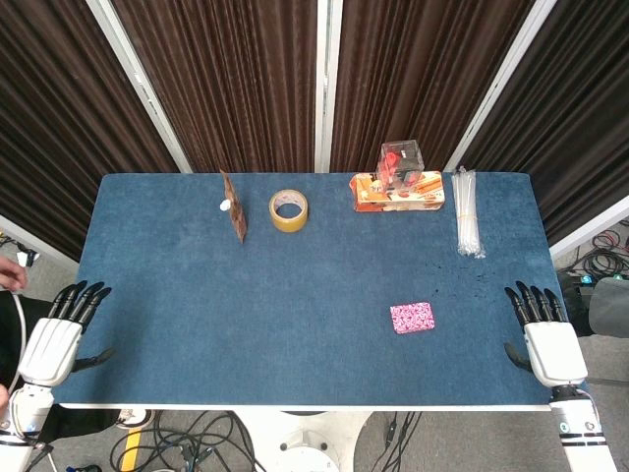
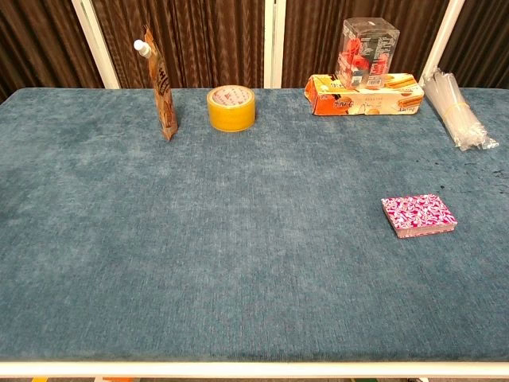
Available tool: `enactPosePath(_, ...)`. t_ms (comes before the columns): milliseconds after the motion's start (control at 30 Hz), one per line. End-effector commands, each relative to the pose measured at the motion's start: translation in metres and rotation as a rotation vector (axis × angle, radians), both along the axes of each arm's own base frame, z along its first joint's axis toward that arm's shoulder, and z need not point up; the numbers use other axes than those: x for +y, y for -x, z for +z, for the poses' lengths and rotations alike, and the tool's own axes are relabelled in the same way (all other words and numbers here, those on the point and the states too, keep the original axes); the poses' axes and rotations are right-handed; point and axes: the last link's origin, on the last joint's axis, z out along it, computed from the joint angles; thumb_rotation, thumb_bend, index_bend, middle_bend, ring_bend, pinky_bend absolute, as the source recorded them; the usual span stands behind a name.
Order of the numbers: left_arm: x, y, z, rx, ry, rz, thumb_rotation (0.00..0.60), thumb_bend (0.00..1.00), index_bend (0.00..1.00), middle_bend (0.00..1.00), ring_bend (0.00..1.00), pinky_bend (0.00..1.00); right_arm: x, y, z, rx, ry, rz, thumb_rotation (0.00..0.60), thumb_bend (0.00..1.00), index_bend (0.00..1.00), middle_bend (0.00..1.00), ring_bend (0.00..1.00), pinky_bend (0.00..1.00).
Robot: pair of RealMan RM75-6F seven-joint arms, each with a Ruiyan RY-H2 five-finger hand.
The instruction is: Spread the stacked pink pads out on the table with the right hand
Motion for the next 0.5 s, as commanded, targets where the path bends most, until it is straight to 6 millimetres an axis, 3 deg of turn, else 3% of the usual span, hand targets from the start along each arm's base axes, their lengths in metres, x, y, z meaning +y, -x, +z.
enactPosePath(33,0.0000,0.0000,-0.0002,0.000,0.001,0.001,0.600,0.00,0.11,0.09,0.00,0.10,0.0003,0.0006,-0.0002,0.000,-0.001,-0.003,0.600,0.19,0.01,0.00,0.00,0.00)
enactPosePath(500,0.0008,-0.0008,-0.0001,-0.002,-0.001,-0.002,0.600,0.00,0.11,0.09,0.00,0.10,0.0009,0.0024,0.0003,-0.003,-0.001,-0.004,0.600,0.19,0.01,0.00,0.00,0.00)
